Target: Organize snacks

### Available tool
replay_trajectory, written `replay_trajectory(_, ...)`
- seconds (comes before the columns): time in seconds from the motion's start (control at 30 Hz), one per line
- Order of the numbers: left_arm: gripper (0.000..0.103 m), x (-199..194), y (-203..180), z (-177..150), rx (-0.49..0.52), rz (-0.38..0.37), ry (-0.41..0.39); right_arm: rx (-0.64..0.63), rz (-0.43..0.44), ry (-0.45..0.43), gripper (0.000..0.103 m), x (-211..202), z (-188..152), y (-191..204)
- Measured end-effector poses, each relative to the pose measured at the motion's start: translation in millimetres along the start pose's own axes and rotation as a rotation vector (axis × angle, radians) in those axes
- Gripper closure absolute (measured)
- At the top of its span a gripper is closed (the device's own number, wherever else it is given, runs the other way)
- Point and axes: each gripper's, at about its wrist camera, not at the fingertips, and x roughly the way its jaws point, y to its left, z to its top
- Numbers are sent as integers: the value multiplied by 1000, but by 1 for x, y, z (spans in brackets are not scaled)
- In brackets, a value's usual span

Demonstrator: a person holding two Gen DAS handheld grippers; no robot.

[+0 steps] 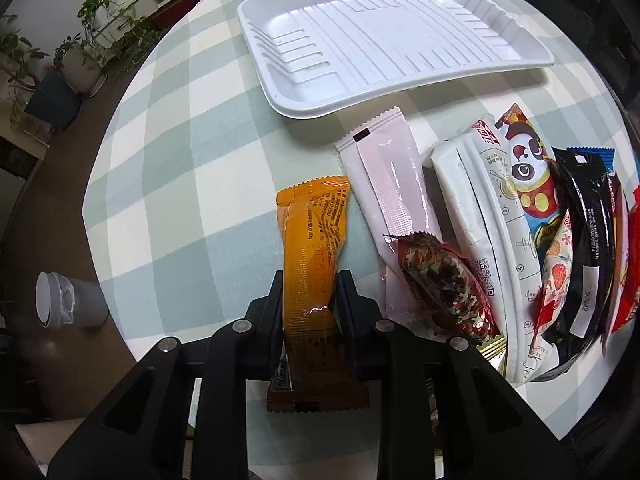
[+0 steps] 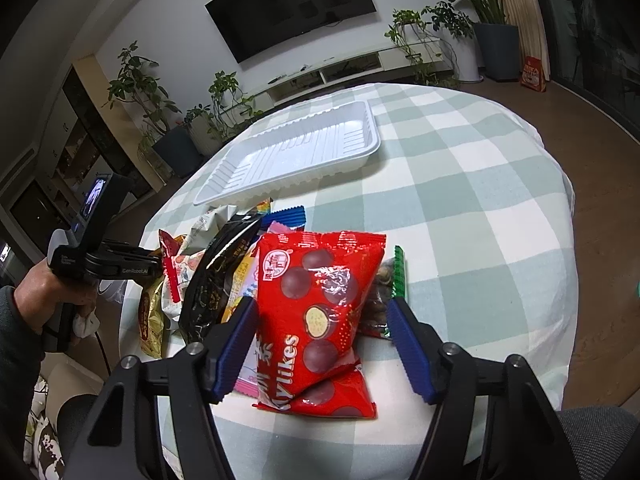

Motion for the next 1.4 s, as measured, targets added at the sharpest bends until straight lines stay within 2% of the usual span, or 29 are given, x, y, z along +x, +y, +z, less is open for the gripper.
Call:
replay_trajectory(0.17, 81, -8, 8, -9, -90, -49, -42, 15, -1, -15, 34, -4, 1, -2)
replay_trajectory(0.27, 81, -17, 22, -15, -209, -104, -108, 4, -14, -16, 43, -5, 1, -3)
replay_trajectory(0.37, 81, -33, 42, -27, -378, -208, -213, -20, -17, -33, 48, -9, 0, 0)
replay_trajectory(0.47, 81, -48, 52, -40, -503, -314, -305, -47, -26, -25, 48, -8, -2, 5)
replay_trajectory(0.53, 81, -50, 49, -47, -529, -362, -330, -65, -37, 1, 48, -3, -4, 9)
replay_trajectory(0.63, 81, -36, 34, -53, -496, -344, -282, -89, -61, 10, 46, 1, -6, 16)
replay_trajectory(0.73, 81, -29, 38, -59, -505, -314, -276, -103, -85, 12, 40, 3, -9, 20)
replay_trajectory(0.9, 79, -54, 41, -56, -452, -177, -320, -125, -112, 19, 36, 9, -11, 27)
replay_trajectory(0.97, 71, -60, 43, -52, -410, -124, -322, -131, -116, 22, 36, 10, -11, 27)
replay_trajectory(1.03, 48, -63, 44, -44, -333, -79, -305, -129, -114, 20, 35, 10, -11, 26)
replay_trajectory(1.07, 46, -64, 45, -40, -282, -71, -295, -123, -112, 22, 35, 10, -11, 24)
replay_trajectory(1.17, 44, -56, 45, -28, -110, -24, -242, -99, -99, 23, 33, 9, -9, 19)
replay_trajectory(1.23, 44, -40, 42, -23, 4, 2, -140, -88, -91, 26, 33, 10, -8, 18)
replay_trajectory(1.27, 44, -32, 39, -23, 47, 42, -92, -86, -86, 28, 33, 10, -8, 17)
replay_trajectory(1.3, 44, -27, 37, -24, 70, 67, -66, -86, -82, 28, 33, 10, -8, 17)
replay_trajectory(1.4, 44, -13, 34, -24, 98, 77, -5, -77, -77, 30, 33, 11, -7, 16)
